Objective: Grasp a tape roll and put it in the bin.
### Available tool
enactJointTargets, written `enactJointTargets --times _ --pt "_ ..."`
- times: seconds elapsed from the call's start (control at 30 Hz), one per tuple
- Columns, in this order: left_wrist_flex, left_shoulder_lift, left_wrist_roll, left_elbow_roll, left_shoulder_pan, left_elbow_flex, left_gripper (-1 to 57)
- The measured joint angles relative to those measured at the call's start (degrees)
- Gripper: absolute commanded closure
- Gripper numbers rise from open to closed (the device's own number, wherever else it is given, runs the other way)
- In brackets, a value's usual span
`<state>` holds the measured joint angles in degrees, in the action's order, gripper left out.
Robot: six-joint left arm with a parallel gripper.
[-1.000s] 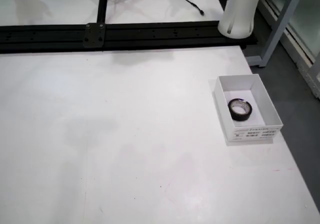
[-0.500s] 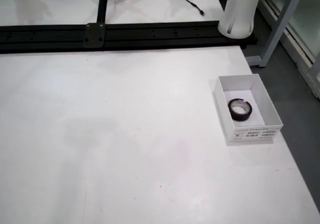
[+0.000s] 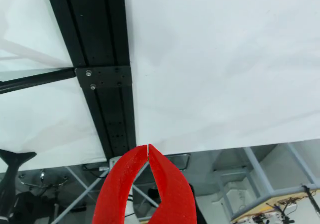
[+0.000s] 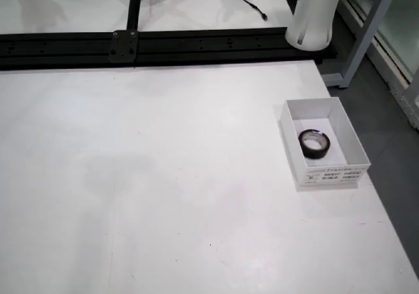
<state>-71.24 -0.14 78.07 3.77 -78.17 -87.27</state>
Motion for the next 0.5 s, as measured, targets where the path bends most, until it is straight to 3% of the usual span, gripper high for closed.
enactJointTargets --times 0.5 --pt "-0.05 0.62 -0.07 1.23 4.85 0.00 57.0"
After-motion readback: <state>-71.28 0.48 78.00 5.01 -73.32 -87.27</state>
